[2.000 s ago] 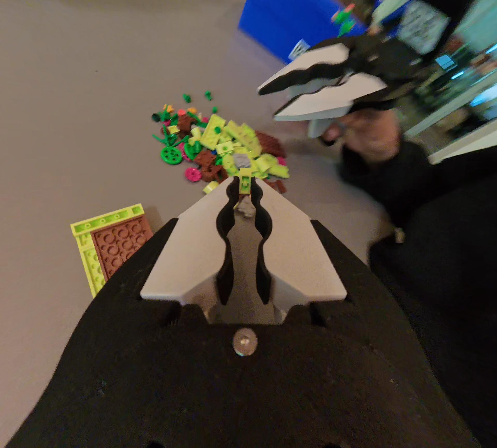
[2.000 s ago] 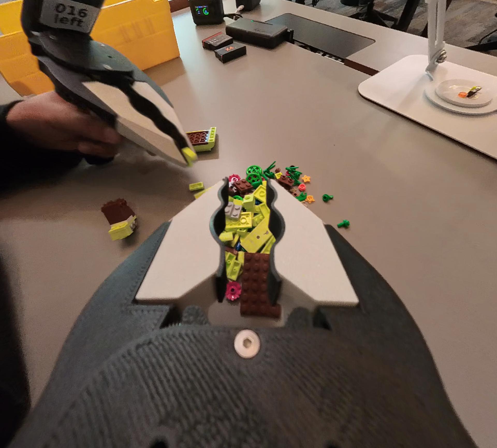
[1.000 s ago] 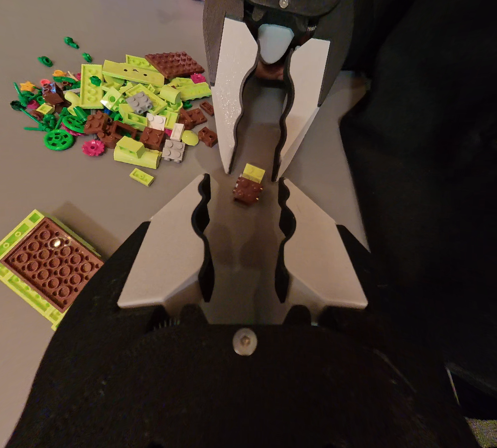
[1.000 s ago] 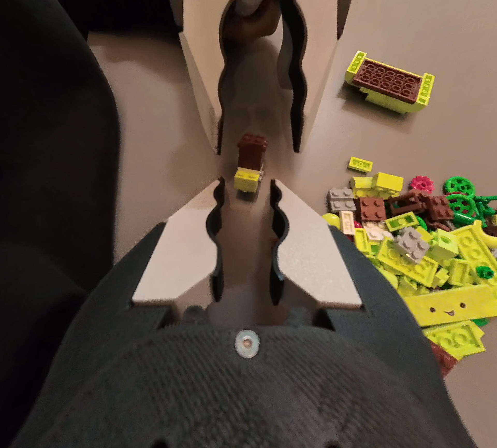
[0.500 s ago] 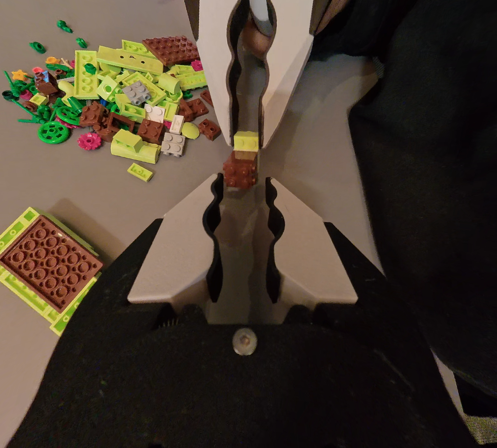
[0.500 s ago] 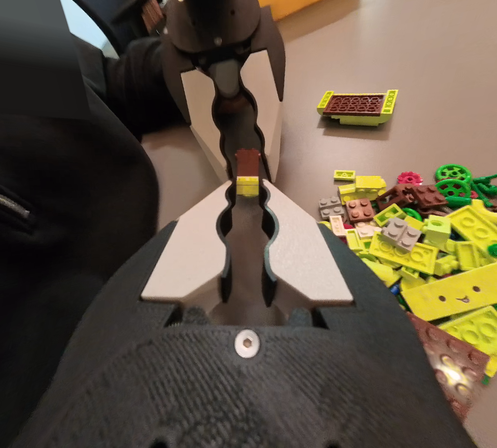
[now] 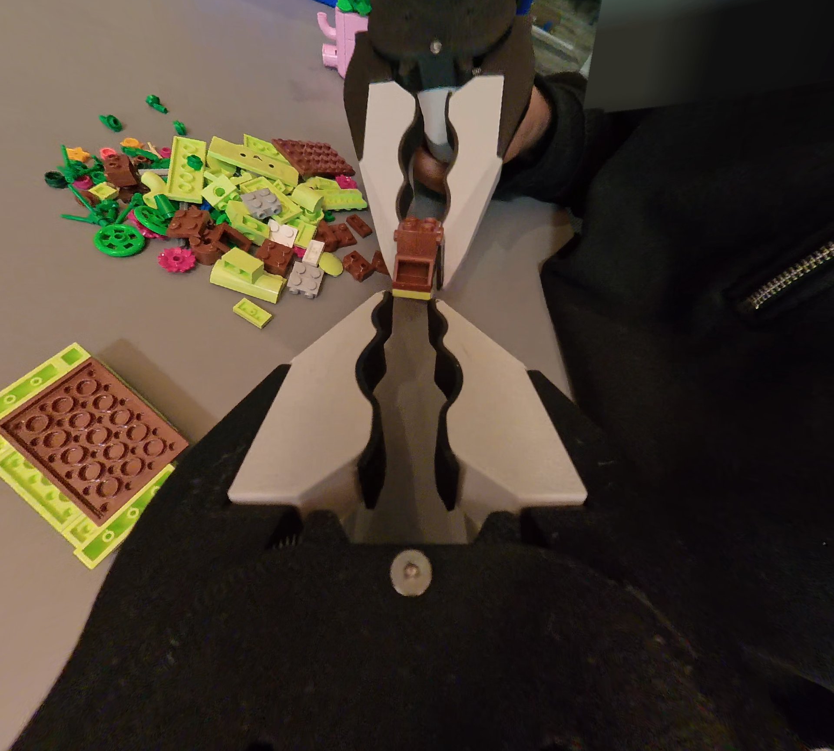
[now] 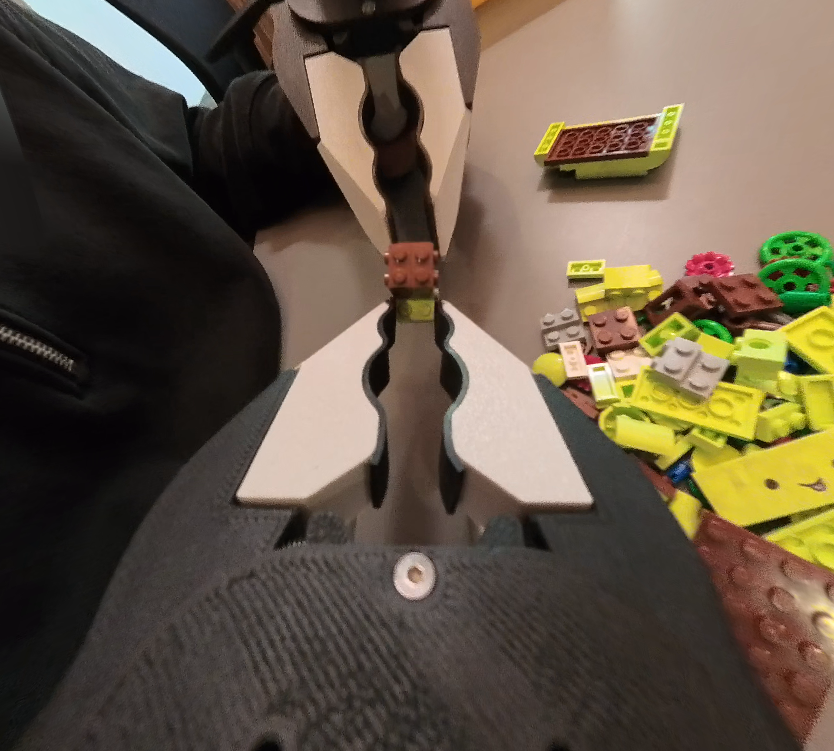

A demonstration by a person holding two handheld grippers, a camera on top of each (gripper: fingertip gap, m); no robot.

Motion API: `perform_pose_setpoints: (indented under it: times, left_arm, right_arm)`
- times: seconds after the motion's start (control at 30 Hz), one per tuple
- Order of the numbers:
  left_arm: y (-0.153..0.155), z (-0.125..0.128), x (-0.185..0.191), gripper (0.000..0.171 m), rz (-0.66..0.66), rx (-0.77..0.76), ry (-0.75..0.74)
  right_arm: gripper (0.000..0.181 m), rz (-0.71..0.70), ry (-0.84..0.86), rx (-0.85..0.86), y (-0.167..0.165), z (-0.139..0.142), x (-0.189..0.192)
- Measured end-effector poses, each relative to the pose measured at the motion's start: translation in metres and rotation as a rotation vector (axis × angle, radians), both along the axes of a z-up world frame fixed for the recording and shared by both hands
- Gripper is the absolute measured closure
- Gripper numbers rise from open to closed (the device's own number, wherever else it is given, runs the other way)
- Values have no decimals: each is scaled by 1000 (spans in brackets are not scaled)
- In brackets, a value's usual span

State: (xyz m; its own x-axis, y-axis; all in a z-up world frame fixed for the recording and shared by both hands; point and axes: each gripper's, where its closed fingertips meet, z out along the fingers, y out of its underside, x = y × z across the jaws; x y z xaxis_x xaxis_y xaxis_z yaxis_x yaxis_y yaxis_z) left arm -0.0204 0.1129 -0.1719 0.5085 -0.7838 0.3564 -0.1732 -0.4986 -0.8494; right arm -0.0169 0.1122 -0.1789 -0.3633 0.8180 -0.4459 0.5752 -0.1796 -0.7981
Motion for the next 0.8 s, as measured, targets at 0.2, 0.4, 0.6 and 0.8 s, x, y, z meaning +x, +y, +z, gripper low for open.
perform_pose_setpoints:
  times: [0.2,0.4,0.6,0.8]
  left_arm:
    - [-3,5,5,146,-25,-9,-48]
    - [-3,15,17,152,-30,-34,-159]
    - [1,22,14,159,-1,6,-194]
    - [7,20,8,159,59,204,-5]
  right_arm:
    - [167,7,-5,14,-4,-1,-1]
    - [166,41,23,13,-12,3,-1]
    - [166,43,43,57,-12,3,-1]
    - [150,-43,137,177,11,17,-3]
